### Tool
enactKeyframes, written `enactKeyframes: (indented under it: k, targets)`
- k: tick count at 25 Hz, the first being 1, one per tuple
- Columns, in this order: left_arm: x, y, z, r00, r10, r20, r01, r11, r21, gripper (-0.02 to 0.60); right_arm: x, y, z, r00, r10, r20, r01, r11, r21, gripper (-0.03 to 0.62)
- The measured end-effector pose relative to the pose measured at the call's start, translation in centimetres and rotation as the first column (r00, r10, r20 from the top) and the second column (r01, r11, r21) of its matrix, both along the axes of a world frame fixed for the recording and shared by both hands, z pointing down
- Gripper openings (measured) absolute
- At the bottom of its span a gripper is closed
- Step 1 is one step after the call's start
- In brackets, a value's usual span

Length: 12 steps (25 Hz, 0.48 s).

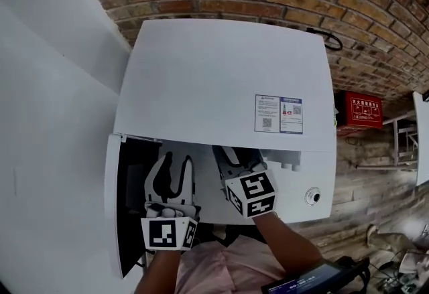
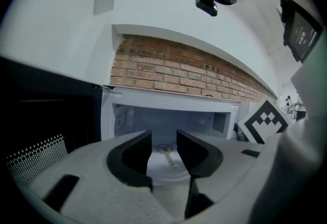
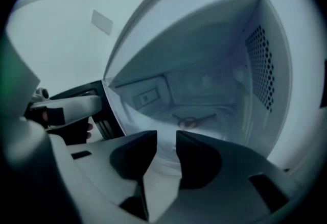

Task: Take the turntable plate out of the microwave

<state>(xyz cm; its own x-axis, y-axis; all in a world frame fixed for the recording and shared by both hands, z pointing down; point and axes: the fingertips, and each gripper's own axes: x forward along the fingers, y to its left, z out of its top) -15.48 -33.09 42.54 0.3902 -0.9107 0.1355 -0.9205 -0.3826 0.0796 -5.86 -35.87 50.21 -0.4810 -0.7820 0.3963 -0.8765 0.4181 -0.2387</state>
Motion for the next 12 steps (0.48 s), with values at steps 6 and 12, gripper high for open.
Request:
enactKeyframes:
  k: [6,12]
  targets:
    - [-0.2,-0.2,3.2,0.999,0.024,-0.032,-0.026,0.998,-0.066,0.161,-0.2,-1.3,4.1,0.993,0.050,-0.102,-0.052,0.999,-0.016,0.150]
    - [-0.8,0.1,4.3,0.999,0.038,-0.039,-0.042,0.994,-0.102,0.161,-0.5,-1.4,4.7,0.965,0.062,-0.254,-0.053,0.998,0.044,0.143]
